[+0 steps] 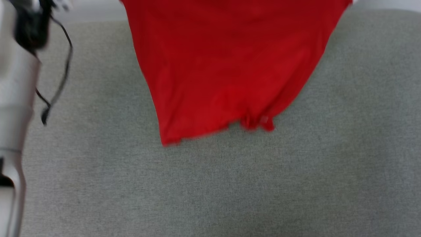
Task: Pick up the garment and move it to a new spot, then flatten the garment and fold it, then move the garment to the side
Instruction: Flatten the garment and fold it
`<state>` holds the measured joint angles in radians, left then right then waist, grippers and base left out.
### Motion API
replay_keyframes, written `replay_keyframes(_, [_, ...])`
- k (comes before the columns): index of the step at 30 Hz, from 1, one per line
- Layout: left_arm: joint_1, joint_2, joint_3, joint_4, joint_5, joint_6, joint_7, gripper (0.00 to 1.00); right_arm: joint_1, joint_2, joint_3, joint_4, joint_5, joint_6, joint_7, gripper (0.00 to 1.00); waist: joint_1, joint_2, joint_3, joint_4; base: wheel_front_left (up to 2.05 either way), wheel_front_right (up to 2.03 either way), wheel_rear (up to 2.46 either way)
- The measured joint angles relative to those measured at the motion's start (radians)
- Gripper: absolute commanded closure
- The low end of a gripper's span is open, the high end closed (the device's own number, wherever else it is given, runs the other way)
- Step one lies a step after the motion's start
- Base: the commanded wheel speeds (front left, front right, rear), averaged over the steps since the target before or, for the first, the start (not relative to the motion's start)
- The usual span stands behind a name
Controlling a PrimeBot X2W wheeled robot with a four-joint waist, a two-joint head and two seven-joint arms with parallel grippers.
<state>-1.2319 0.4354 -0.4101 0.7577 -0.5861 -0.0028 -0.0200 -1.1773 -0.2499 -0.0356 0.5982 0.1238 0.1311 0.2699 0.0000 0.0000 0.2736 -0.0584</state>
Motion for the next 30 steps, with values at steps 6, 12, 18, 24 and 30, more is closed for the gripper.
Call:
replay_keyframes(6, [-0.208, 0.005, 0.022, 0.068, 0.027, -0.021, -0.127, 1.00, -0.220, -0.001, 0.001, 0.044, -0.055, 0.000, -0.142, 1.00, 0.0001, 0.0000, 0.091, -0.010, 0.00, 0.00, 0.00])
replay_keyframes(12, [-0.353, 0.023, 0.024, 0.116, 0.050, -0.039, -0.191, 1.00, -0.396, 0.015, 0.039, 0.101, -0.080, 0.000, -0.235, 1.00, 0.0001, 0.0000, 0.162, -0.021, 0.00, 0.00, 0.00])
replay_keyframes(18, [-0.404, 0.026, 0.024, 0.144, 0.063, -0.058, -0.223, 1.00, -0.485, 0.027, 0.101, 0.173, -0.079, 0.000, -0.284, 1.00, 0.0001, 0.0000, 0.229, -0.023, 0.00, 0.00, 0.00])
replay_keyframes(24, [-0.383, -0.003, 0.014, 0.210, 0.056, -0.082, -0.235, 1.00, -0.482, 0.061, 0.163, 0.266, -0.059, 0.000, -0.291, 1.00, 0.0001, 0.0000, 0.278, -0.010, 0.00, 0.00, 0.00])
replay_keyframes(30, [-0.324, -0.048, 0.013, 0.285, 0.028, -0.103, -0.239, 1.00, -0.433, 0.091, 0.201, 0.389, -0.015, 0.000, -0.280, 1.00, 0.0001, 0.0000, 0.299, 0.007, 0.00, 0.00, 0.00])
